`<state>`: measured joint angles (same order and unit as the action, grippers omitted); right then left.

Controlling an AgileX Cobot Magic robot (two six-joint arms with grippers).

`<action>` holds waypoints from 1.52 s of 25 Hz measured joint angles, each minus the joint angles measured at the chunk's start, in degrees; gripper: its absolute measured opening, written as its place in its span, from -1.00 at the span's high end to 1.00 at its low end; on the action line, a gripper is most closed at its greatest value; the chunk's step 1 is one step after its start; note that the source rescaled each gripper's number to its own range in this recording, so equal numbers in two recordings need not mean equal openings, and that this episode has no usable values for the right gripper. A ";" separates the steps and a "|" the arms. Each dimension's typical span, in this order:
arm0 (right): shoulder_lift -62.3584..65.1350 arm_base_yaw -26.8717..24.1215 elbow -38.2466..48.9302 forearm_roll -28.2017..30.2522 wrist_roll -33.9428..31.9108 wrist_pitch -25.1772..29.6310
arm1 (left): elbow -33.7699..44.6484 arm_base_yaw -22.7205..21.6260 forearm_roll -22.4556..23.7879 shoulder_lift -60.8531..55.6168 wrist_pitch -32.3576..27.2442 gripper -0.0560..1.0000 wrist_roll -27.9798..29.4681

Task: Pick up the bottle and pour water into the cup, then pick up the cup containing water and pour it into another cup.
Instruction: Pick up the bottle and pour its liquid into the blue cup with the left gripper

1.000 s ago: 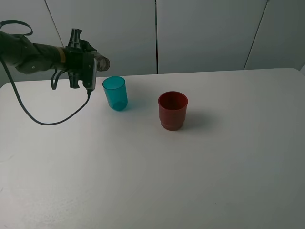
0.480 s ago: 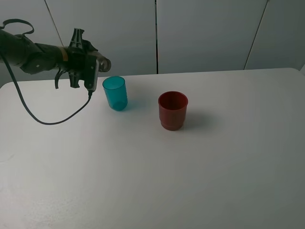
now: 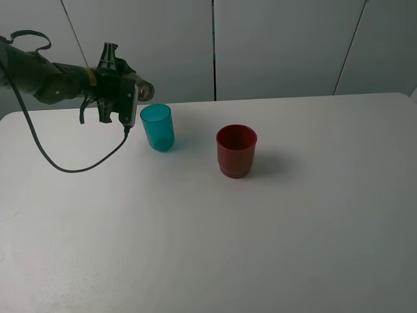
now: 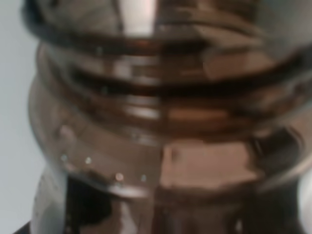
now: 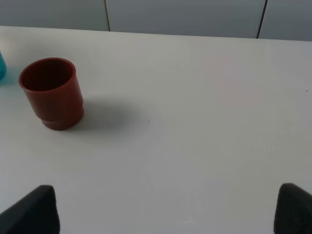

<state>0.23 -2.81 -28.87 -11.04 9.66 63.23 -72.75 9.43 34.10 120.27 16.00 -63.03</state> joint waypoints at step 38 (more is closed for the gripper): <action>0.00 0.00 0.00 0.00 0.00 0.00 | -1.53 0.50 -2.53 0.88 -0.46 0.89 -11.88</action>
<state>0.23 -2.81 -28.87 -11.04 9.66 63.23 -74.28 9.93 31.57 121.15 15.54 -74.90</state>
